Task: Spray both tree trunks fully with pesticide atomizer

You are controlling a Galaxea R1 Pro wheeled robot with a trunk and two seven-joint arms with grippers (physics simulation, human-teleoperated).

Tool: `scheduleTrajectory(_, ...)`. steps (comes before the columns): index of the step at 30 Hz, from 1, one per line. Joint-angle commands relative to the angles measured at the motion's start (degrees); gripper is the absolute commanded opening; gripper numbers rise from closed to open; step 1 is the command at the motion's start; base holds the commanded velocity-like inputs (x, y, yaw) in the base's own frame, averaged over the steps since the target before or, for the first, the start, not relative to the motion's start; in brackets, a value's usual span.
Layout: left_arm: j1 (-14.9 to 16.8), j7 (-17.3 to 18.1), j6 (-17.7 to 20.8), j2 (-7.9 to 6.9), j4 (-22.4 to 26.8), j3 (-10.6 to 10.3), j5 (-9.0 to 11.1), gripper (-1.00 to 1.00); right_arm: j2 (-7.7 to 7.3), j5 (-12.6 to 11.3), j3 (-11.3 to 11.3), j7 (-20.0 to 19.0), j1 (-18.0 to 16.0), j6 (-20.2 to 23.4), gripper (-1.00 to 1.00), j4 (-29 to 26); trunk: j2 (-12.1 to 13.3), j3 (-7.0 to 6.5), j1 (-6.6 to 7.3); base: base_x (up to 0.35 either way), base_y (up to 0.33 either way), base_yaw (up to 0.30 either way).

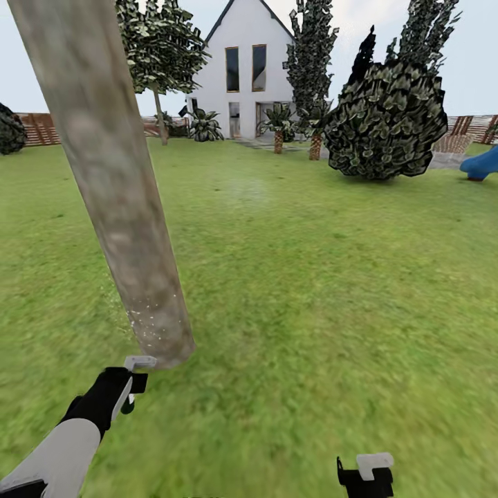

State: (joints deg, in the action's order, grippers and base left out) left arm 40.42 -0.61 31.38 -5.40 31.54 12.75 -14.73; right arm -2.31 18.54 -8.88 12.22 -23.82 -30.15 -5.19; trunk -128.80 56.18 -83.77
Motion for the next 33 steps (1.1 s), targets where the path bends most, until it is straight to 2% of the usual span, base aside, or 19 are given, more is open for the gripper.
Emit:
scheduleTrajectory(1,0.0,0.0,0.0,0.27,0.0,0.0,-0.3,-1.00,0.01,0.0,0.0,0.0,0.0,0.0,1.00,0.0,0.0,0.00,0.00,0.000,-0.248,0.275)
scheduleTrajectory(12,0.0,-0.3,0.0,0.57,0.1,0.2,-0.1,-1.00,-0.07,0.1,0.0,-0.1,0.0,0.0,1.00,0.0,0.0,0.00,0.00,0.010,-0.268,0.050)
scheduleTrajectory(24,0.0,-0.4,0.0,0.48,0.4,0.6,-0.1,-1.00,-0.07,0.0,0.0,0.0,0.0,0.0,1.00,0.0,0.0,0.00,0.00,0.147,-0.256,0.004)
scheduleTrajectory(33,0.0,-0.6,0.0,0.41,0.7,0.6,-0.1,-1.00,-0.05,0.0,0.0,0.0,0.0,0.0,1.00,0.0,0.0,0.00,0.00,0.106,-0.259,0.261)
